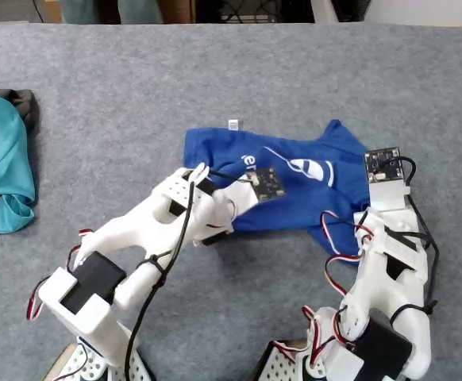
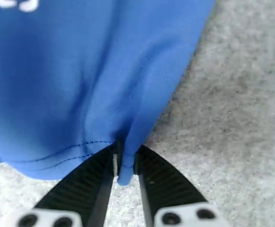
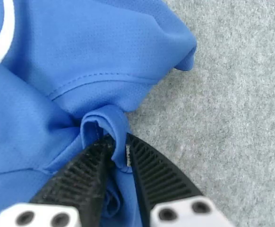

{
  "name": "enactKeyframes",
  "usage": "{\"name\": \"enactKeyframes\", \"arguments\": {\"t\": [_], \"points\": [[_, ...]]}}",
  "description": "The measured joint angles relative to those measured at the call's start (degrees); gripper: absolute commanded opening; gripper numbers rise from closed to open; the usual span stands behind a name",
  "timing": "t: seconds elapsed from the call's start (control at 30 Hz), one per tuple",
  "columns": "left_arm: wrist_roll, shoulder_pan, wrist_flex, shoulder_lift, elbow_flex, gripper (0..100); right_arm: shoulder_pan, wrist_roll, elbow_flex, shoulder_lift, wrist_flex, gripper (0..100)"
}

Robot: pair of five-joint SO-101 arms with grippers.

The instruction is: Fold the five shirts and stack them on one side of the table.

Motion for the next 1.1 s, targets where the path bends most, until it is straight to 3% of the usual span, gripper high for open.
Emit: {"name": "enactKeyframes", "arguments": {"t": [0.17,0.3,0.47,0.77,1.1], "points": [[-0.1,0.0,0.4,0.0,-0.1,3,0.0,0.0,0.0,0.0,0.0,1.5],[-0.1,-0.1,7.1,0.1,-4.0,3,0.0,0.0,-0.1,0.0,1.3,1.3],[2.3,-2.2,18.9,0.1,-14.9,3,0.0,0.0,-8.7,-5.2,18.9,1.3],[11.3,-12.4,30.2,-17.0,-31.4,3,-3.0,-1.4,-43.6,-16.2,55.8,1.3],[28.0,-20.0,41.8,-31.5,-55.4,3,-3.1,-9.0,-90.5,-12.1,69.3,1.3]]}}
